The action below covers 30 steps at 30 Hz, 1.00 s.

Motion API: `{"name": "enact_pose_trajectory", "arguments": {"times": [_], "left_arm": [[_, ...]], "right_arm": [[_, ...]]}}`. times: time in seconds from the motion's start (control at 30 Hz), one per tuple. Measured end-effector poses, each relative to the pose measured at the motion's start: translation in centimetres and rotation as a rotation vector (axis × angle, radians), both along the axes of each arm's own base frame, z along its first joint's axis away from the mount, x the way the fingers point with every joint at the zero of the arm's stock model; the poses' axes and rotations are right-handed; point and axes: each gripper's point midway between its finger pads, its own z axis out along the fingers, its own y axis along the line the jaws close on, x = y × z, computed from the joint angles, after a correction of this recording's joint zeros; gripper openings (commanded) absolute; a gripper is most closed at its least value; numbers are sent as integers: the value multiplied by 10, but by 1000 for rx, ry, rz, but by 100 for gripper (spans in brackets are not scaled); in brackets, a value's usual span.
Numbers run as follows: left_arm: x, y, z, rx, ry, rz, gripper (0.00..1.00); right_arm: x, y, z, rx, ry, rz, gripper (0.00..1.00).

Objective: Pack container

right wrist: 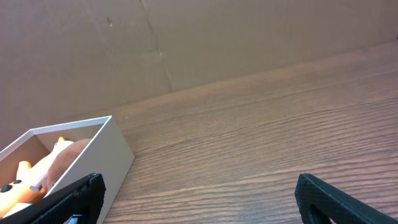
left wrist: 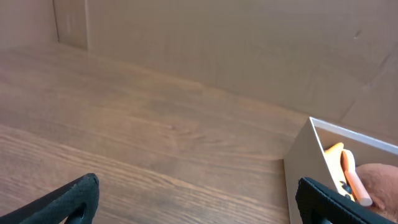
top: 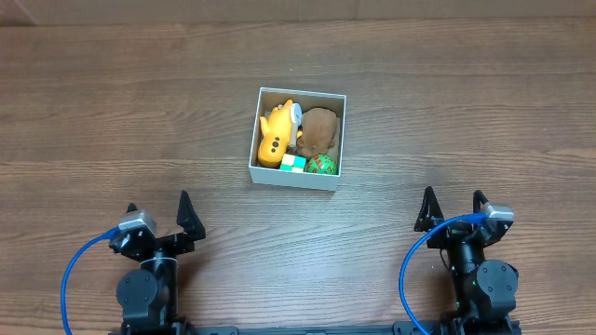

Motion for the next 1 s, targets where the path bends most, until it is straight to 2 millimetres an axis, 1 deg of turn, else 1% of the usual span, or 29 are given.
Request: {"name": "enact_pose_trajectory", "arguments": {"times": [0.47,0.7,1.0], "left_arm": [[0,0,1,306,36,-29,100],[0,0,1,355,43,-34,100],[0,0,1,360,44,-35,100]], "right_arm": [[0,0,0,1,0,0,100],[0,0,0,0,0,0,100],[0,0,0,0,0,0,100]]}}
